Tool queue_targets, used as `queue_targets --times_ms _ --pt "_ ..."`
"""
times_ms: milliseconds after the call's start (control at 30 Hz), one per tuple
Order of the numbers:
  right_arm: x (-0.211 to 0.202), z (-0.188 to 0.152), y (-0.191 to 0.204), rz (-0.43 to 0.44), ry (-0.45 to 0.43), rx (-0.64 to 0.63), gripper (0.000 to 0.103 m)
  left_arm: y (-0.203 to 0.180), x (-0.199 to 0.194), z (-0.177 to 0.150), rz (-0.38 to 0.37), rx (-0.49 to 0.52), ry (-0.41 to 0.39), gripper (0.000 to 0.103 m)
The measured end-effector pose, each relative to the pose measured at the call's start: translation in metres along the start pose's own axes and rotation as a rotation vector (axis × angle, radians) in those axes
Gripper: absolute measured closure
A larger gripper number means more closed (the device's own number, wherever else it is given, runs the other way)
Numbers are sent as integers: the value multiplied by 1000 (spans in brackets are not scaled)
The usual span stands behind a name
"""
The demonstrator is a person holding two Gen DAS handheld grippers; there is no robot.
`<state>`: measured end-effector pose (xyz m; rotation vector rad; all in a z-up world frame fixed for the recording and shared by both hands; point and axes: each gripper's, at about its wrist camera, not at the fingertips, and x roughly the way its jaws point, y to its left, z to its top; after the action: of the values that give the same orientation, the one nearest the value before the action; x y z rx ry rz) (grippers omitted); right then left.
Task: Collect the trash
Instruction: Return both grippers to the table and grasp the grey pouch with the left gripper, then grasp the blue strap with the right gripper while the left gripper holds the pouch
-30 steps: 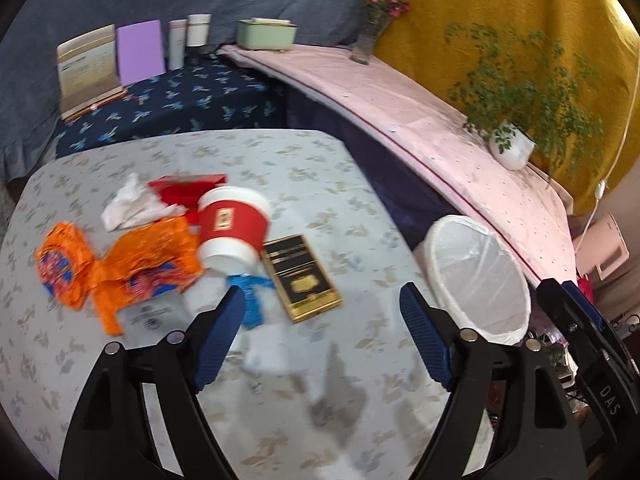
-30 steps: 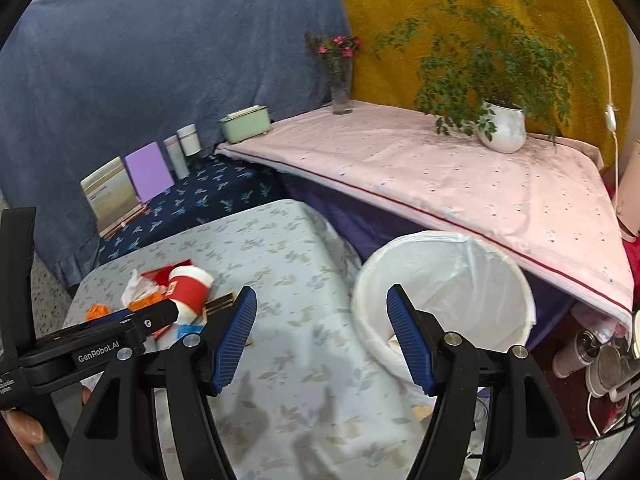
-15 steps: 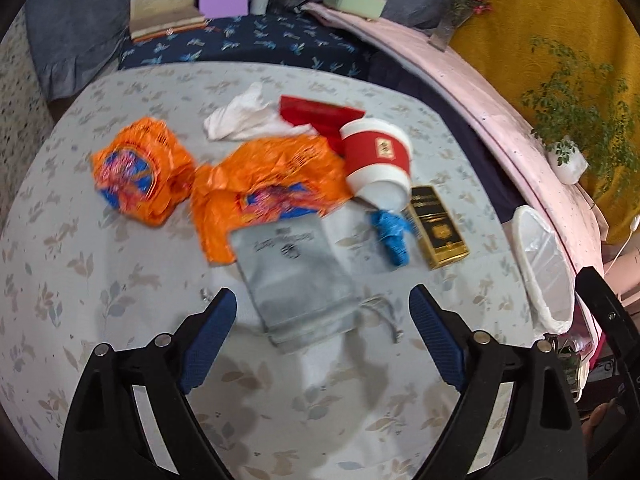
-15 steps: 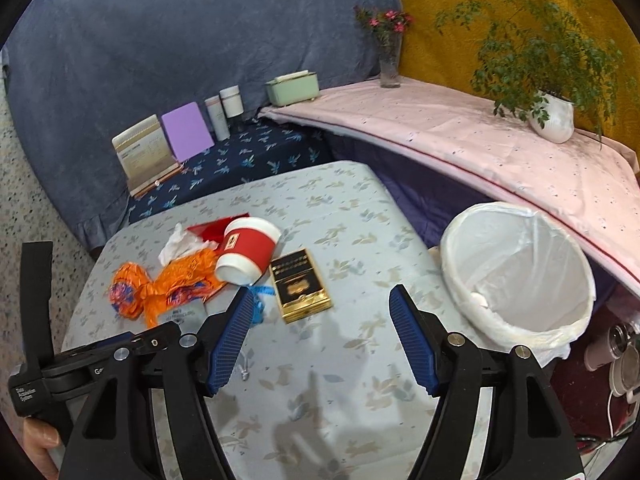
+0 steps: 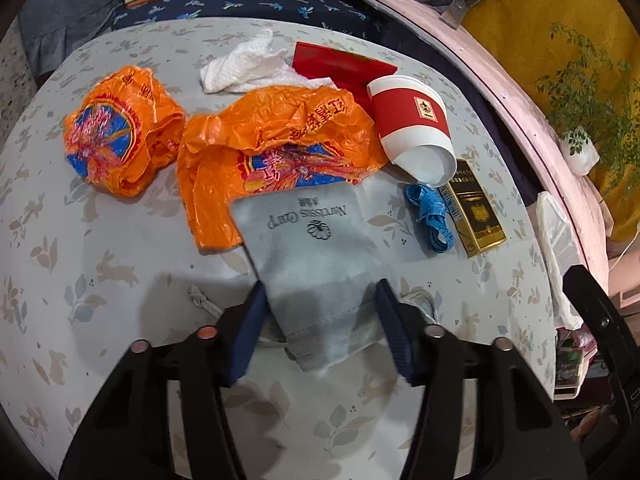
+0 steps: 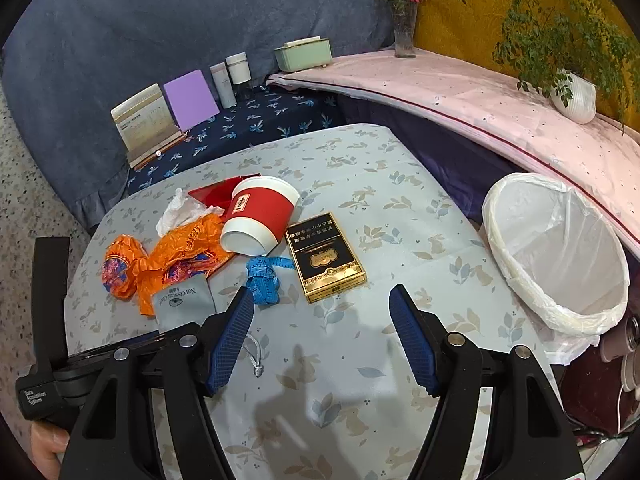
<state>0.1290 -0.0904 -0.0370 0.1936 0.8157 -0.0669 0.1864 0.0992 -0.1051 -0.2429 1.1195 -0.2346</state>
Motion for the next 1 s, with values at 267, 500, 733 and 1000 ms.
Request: queue_targets --times_ms 267,500,733,1000 --pt "14 -2 9 11 31 -6 35 -5 -8 0 -52 38 2 99" --pt "36 -2 26 69 78 -15 48 -1 -36 8 -80 43 -61 100" --pt "65 0 44 100 128 -57 65 3 -57 24 -79 48 -110 100" --pt "92 -1 51 105 166 -75 81 7 -50 35 -61 49 -105 100"
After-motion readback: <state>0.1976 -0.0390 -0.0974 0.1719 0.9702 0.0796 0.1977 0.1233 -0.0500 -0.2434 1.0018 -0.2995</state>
